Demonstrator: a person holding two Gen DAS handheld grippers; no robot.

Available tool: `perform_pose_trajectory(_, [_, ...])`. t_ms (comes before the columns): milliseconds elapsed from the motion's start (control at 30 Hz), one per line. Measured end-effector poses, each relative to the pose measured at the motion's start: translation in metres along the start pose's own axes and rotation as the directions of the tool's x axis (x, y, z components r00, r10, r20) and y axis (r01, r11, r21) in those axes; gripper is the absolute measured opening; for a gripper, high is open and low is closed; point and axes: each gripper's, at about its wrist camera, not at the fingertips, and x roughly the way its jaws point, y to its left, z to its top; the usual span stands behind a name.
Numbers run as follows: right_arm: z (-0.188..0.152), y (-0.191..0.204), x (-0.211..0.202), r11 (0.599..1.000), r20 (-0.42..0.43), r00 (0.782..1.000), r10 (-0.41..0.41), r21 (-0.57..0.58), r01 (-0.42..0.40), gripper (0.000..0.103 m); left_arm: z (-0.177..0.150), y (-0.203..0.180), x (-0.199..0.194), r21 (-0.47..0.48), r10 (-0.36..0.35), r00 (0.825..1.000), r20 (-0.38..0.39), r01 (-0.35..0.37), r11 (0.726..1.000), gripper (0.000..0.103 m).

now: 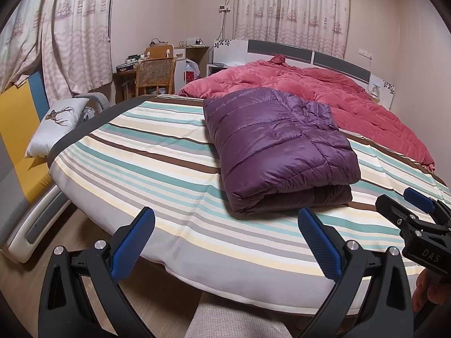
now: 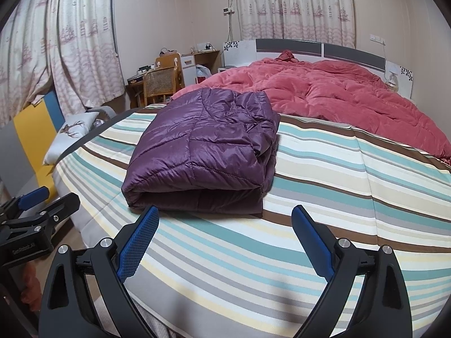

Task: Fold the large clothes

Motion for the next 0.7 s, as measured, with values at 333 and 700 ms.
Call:
perform_pose_trajectory(333, [0.0016,-0.0004,0.0008,1.0,-0.004,1.0,-0.002,0.0,0.002,0.094,-0.0019,-0.0011,0.0011,0.0,0.0,1.0,-0.006,0.0,1.0,0.101])
perform_pose_trajectory(700, [0.0016,0.0007,0.0021,1.0,-0.01,1.0,-0.001,0.001,0.001,0.095,-0.0028,-0.0035,0.0017,0.003,-0.002,1.0,-0.01,0.002,1.0,0.101])
